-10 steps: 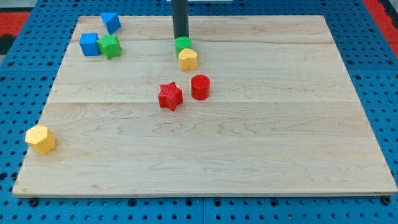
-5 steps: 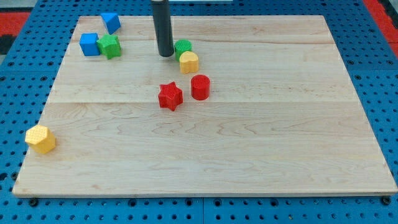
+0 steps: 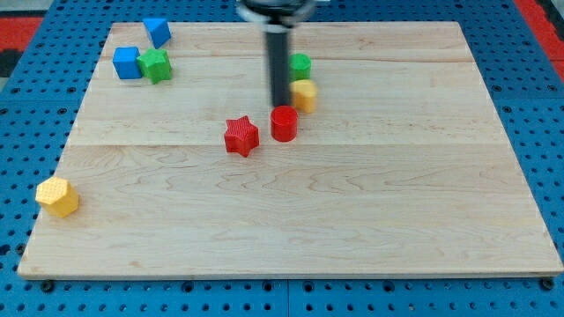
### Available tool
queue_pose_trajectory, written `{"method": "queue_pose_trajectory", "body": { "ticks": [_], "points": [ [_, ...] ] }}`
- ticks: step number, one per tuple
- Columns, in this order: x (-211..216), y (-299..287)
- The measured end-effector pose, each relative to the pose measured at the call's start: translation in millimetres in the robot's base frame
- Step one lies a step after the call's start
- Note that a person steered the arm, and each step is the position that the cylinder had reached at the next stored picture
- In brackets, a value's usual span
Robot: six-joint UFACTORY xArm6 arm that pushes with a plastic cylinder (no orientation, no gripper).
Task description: Move the green circle yellow heart towards the right center
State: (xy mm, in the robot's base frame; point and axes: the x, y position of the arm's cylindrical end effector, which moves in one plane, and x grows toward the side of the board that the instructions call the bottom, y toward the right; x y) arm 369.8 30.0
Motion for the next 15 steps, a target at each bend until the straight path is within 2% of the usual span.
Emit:
{"method": "queue_pose_trajectory", "body": {
  "ticks": [1, 2, 3, 5, 7, 9, 10, 11, 12, 13, 14, 15],
  "points": [
    [-8.0, 29.1],
    [-17.6, 1.0],
    [-30.7, 11.8],
    [-45.9, 81.2],
    [-19.6, 155.5],
    [-39.7, 119.2],
    [-27.4, 93.8],
    [6.0, 112.7],
    [3.3, 124.3],
    [-31.6, 119.4],
    [-9.5, 153.4],
    [15.0, 153.5]
  ]
}}
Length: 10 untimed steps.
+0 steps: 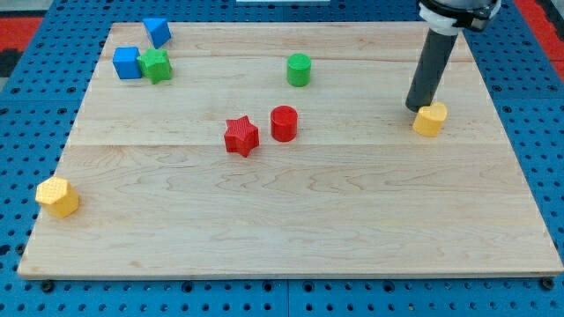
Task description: Move the green circle yellow heart towards the right center
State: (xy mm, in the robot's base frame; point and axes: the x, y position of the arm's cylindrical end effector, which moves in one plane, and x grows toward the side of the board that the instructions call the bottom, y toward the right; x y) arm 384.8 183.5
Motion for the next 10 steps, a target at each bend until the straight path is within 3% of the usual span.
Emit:
{"method": "queue_pose_trajectory", "body": {
  "ticks": [2, 3, 5, 6, 8, 10],
  "points": [
    [-86.0, -21.6],
    [-113.2, -99.0],
    [-113.3, -224.4],
    [-93.7, -192.2],
    [-80.9, -71.6],
    [-44.5, -25.3]
  ]
}}
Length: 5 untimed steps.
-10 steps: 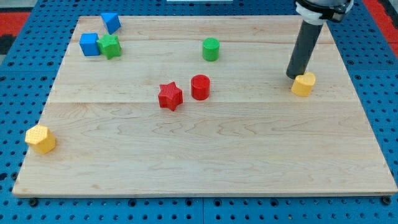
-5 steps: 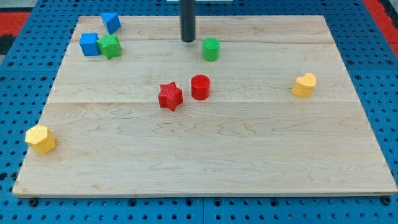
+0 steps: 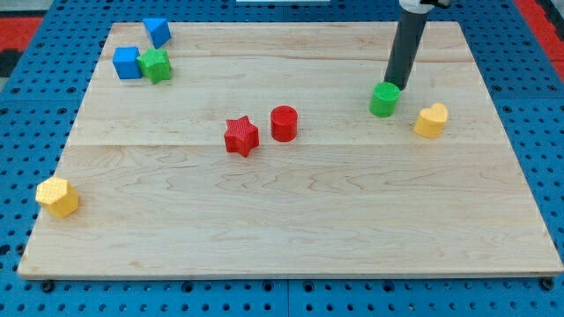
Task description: Move the green circle yellow heart towards the right center
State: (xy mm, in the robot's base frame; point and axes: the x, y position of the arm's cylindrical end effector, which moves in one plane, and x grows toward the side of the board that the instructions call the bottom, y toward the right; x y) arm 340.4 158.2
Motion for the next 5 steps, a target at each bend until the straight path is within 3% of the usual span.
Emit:
{"method": "queue_pose_trajectory", "body": {
  "ticks": [3, 5],
  "points": [
    [2.2, -74.8],
    [22.9, -30.3]
  ]
}}
